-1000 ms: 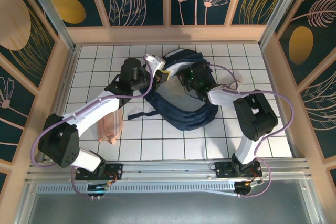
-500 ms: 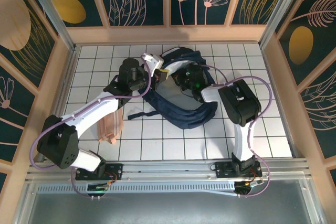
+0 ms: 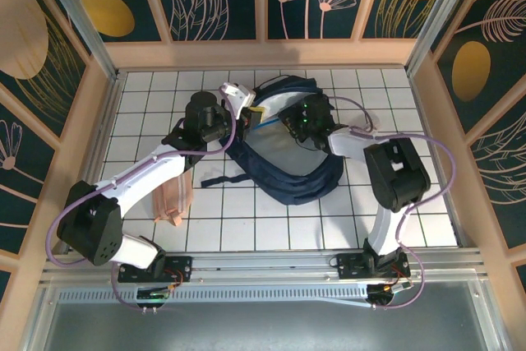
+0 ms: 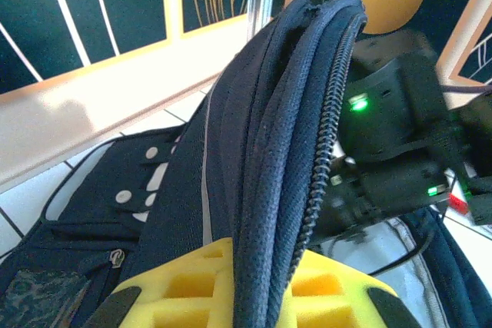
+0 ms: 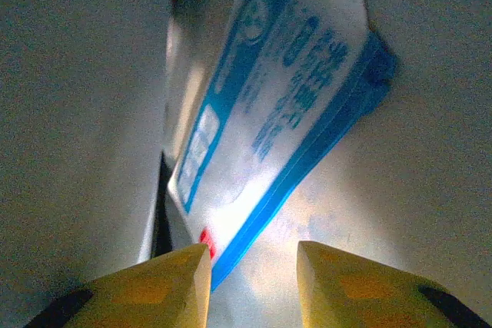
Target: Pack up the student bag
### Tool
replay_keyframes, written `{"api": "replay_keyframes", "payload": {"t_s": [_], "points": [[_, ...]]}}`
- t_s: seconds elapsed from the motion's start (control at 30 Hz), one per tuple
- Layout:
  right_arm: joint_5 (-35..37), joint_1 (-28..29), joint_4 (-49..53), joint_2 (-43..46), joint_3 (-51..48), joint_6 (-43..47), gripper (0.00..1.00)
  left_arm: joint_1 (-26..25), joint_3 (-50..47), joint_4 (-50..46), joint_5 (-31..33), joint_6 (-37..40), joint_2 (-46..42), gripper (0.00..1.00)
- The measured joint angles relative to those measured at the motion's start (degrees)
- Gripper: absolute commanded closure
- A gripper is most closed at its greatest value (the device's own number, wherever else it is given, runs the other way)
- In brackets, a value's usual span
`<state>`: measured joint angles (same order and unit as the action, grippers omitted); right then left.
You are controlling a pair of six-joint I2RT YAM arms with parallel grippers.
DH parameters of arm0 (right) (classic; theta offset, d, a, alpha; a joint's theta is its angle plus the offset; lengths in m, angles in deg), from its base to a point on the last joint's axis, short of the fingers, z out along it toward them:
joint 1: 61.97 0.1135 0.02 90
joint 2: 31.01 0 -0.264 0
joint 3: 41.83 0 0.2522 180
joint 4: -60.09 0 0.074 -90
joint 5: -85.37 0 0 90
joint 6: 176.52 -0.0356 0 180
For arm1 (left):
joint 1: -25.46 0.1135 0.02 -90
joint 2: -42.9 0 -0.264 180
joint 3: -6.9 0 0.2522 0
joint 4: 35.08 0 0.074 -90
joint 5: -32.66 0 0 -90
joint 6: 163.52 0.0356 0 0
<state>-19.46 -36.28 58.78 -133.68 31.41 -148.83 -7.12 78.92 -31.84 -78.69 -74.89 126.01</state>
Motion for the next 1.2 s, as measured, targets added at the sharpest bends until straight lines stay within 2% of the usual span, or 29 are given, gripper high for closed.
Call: {"api": "replay_keyframes", "payload": {"t_s": [0.1, 0.2, 0.3, 0.47, 0.63, 0.77, 0.97, 1.2], "points": [[0.79, 1.27, 2.14, 7.52, -3.69, 1.25, 0.65, 0.0, 0.0, -0.02, 0.9, 0.02, 0.09, 1.0], [3.48, 4.98, 4.98, 14.75, -6.91, 5.11, 0.65, 0.0, 0.0, -0.04, 1.84, 0.04, 0.11, 1.0], [8.98, 12.98, 7.23, 21.07, -10.01, 13.14, 0.65, -0.04, 0.0, -0.07, 2.36, 0.22, 0.11, 1.0], [16.15, 30.38, 7.02, 27.26, -17.33, 31.17, 0.64, -0.04, 0.02, -0.13, 2.32, 0.55, 0.44, 1.0], [15.54, 37.83, 5.31, 27.43, -21.88, 45.88, 0.64, -0.04, 0.63, -0.13, 2.03, 0.66, 1.42, 1.0], [9.01, 43.04, 0.57, 22.8, -21.44, 59.08, 0.62, -0.04, 1.27, -0.5, 1.05, 0.61, 1.99, 1.0], [2.84, 47.76, -5.55, 6.38, -12.2, 73.5, 0.57, -0.04, 1.42, -1.09, 0.55, 0.61, 2.05, 1.0], [-4.24, 48.78, -10.62, -9.25, 0.7, 82.25, 0.54, -0.04, 1.6, -2.14, -0.02, 0.66, 2.05, 1.0]]}}
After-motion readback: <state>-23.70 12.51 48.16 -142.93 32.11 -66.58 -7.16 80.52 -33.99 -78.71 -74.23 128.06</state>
